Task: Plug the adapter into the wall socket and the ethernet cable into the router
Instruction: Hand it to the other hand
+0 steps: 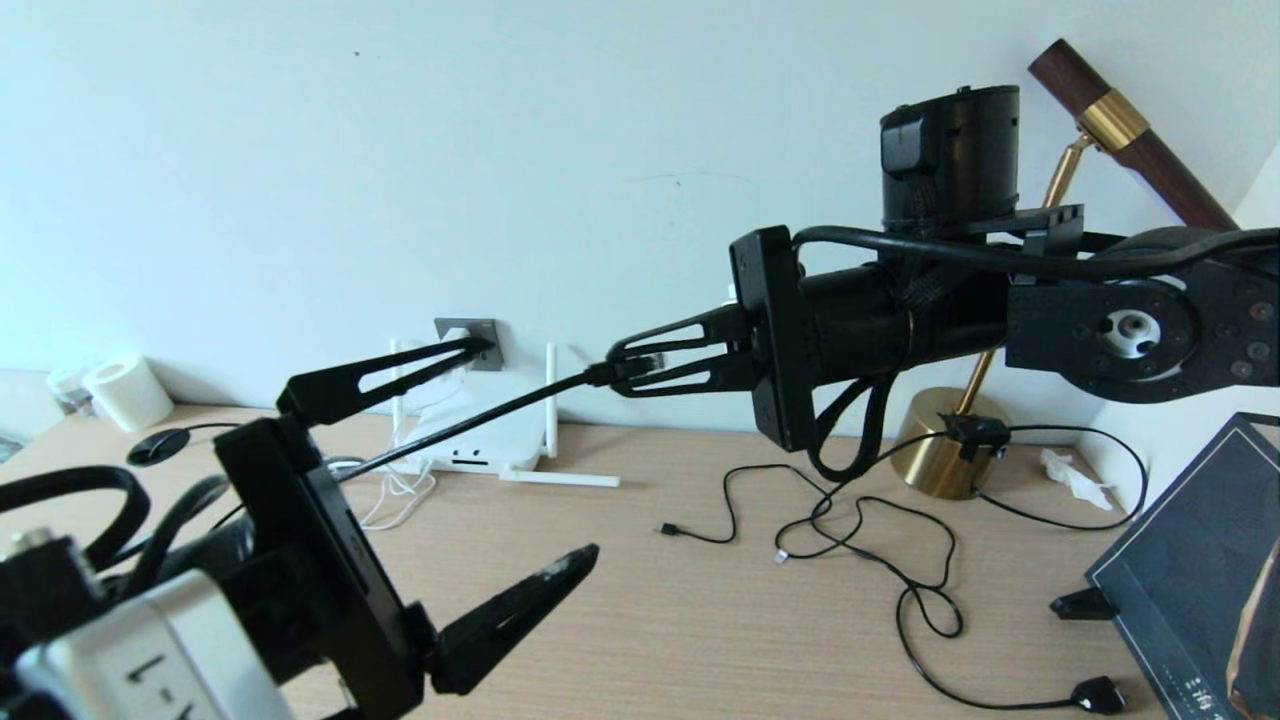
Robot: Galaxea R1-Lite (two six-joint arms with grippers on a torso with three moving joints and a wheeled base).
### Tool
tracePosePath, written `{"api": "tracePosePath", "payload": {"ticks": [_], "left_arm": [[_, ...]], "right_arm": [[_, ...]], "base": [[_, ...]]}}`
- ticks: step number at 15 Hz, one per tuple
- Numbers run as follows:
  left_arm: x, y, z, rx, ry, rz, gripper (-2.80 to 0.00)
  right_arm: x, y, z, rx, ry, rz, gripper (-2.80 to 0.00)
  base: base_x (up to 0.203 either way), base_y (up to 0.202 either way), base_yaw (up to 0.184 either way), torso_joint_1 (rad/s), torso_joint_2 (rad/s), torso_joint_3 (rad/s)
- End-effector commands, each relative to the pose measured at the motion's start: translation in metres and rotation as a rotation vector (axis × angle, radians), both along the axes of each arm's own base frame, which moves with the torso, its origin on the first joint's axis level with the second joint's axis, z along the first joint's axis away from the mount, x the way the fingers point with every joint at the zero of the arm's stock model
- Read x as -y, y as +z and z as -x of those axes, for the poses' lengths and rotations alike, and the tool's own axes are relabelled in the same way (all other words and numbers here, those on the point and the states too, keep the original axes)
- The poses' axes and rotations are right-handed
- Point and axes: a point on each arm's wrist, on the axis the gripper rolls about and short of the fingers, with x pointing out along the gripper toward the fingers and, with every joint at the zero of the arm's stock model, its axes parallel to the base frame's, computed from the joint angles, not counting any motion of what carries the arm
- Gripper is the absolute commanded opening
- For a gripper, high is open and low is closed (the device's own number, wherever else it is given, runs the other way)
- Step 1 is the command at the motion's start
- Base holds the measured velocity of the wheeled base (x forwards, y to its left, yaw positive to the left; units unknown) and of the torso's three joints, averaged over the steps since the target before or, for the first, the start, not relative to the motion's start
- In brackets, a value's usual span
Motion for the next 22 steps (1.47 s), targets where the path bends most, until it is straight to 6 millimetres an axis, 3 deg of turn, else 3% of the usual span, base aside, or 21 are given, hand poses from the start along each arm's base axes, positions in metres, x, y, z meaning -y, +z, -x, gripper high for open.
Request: {"api": "tracePosePath", "payload": {"ticks": [1,8,22], "left_arm": [[0.0,0.001,0.0,0.012,-0.008,-0.001,0.0],[0.001,-0.001,-0.001,0.007,-0.009,-0.006,0.0],[0.002,-0.001,-0.002,0.005,-0.011,-0.01,0.0]], "right_arm": [[-0.004,0.0,0.005,-0.013,0.021,0.003,-2.8],[-0.021,-0.003,0.019,-0.023,0.075,0.016,-2.8],[-0.027,-0.008,0.024,-0.03,0.098,0.03,-2.8]], "base": [[0.0,0.0,0.0,0.0,0.0,0.0],[0.0,0.0,0.0,0.0,0.0,0.0],[0.0,0.0,0.0,0.0,0.0,0.0]]}}
